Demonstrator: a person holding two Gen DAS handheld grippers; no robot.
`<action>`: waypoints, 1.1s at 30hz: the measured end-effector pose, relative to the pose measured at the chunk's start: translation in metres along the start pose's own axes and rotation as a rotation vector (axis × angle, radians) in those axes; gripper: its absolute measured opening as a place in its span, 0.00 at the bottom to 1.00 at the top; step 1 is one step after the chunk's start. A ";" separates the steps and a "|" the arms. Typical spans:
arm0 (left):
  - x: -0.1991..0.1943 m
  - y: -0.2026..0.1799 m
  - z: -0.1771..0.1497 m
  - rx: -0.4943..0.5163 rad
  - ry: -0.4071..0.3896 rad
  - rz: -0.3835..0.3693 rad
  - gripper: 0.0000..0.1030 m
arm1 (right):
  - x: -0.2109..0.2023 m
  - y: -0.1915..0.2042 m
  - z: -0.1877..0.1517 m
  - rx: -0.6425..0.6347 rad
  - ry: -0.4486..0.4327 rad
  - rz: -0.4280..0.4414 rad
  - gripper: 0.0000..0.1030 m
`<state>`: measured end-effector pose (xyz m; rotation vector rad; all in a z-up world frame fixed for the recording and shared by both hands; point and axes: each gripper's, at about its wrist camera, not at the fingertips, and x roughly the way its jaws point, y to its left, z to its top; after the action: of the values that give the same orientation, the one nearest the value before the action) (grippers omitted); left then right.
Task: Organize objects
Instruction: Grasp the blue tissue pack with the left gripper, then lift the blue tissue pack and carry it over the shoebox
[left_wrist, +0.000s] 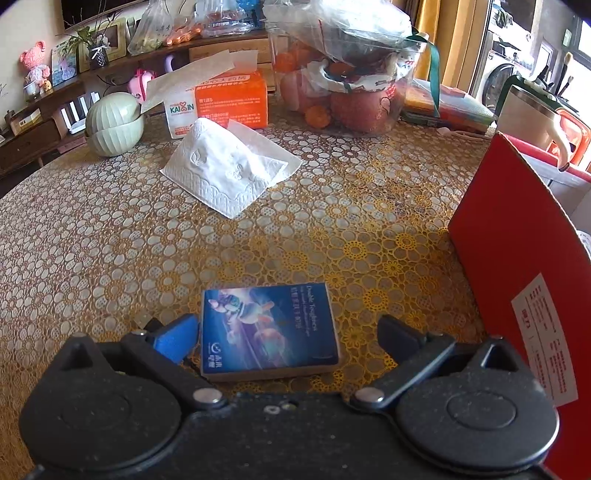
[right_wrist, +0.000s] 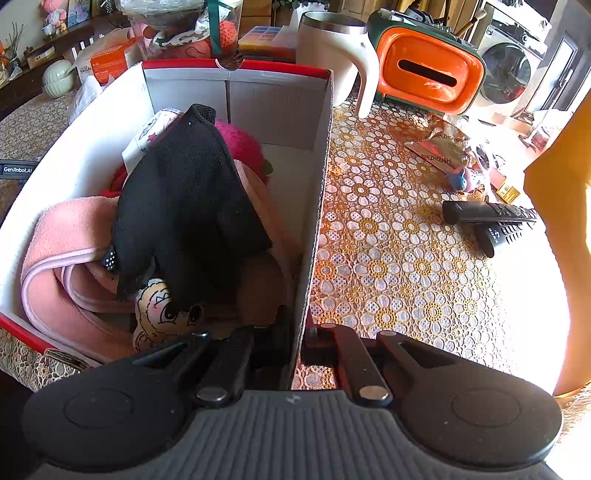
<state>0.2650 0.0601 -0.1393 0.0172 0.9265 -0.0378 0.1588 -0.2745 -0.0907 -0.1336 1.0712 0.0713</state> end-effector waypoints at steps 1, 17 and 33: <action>0.001 0.000 0.001 -0.005 0.003 0.005 0.96 | 0.000 0.000 0.000 -0.003 0.000 -0.001 0.04; -0.017 -0.001 0.003 0.002 -0.014 0.075 0.72 | 0.000 0.002 0.001 -0.018 0.005 -0.009 0.04; -0.124 -0.045 0.005 0.137 -0.103 -0.077 0.72 | -0.001 0.002 0.002 -0.021 0.004 -0.010 0.04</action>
<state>0.1924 0.0185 -0.0373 0.1054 0.8198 -0.1720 0.1598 -0.2723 -0.0896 -0.1582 1.0737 0.0729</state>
